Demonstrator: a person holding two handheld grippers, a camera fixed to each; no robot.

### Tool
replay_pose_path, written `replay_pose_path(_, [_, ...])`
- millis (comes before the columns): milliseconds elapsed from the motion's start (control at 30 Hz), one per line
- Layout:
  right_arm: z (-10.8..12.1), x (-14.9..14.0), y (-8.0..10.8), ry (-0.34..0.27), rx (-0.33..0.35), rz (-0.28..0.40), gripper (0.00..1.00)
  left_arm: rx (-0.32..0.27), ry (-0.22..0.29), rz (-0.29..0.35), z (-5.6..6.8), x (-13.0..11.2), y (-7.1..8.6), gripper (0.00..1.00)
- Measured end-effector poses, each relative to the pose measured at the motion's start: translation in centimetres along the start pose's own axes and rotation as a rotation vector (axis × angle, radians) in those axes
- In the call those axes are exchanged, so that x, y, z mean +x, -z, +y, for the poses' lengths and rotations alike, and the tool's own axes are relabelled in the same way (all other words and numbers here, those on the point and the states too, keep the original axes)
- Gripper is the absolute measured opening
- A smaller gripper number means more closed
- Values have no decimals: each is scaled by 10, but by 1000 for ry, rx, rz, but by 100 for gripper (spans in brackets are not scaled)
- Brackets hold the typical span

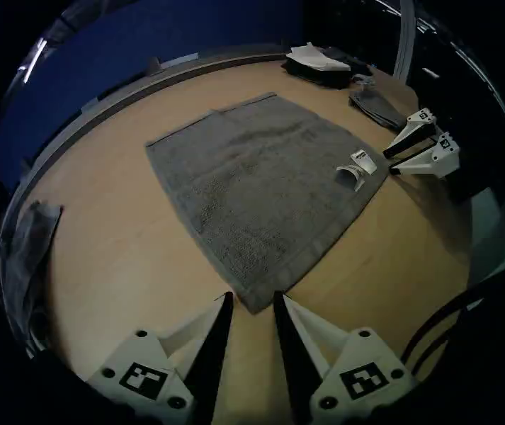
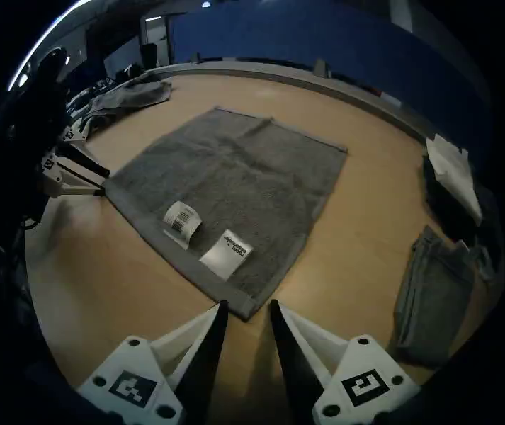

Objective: Fold towel

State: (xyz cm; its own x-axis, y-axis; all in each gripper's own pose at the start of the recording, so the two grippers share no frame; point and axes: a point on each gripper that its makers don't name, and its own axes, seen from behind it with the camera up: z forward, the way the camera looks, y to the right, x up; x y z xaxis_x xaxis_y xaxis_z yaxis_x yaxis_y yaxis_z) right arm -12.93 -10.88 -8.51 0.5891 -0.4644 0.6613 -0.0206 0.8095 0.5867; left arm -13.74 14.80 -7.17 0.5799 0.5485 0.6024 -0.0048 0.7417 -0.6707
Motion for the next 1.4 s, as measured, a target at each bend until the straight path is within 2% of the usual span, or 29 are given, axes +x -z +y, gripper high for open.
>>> replay_pose_path(33, [0, 0, 0, 1, -1, 0, 41, 0, -1, -1, 1, 0, 0, 34])
replay_pose_path(233, [1, -1, -1, 6, -4, -1, 28, -2, -11, -7, 3, -1, -1, 26])
replay_pose_path(400, [0, -1, 0, 23, -2, -6, 15, -6, -17, -12, 4, -1, -1, 21])
replay_pose_path(467, [-1, -1, 1, 26, 1, -10, 13, -11, -23, -15, 5, -1, -1, 21])
replay_pose_path(567, [-2, 0, 1, 23, 4, -13, 11, -19, -33, -23, 7, -3, -2, 20])
replay_pose_path(633, [-2, 0, 1, 22, 7, -9, 11, -11, -39, -24, 5, -2, -2, 10])
replay_pose_path(800, [-3, 1, 1, 25, 8, -5, 11, 2, -55, -20, 4, 0, -1, 9])
replay_pose_path(1400, [0, 7, 9, 19, 9, 6, 11, -5, -25, -14, 6, 4, 7, 9])
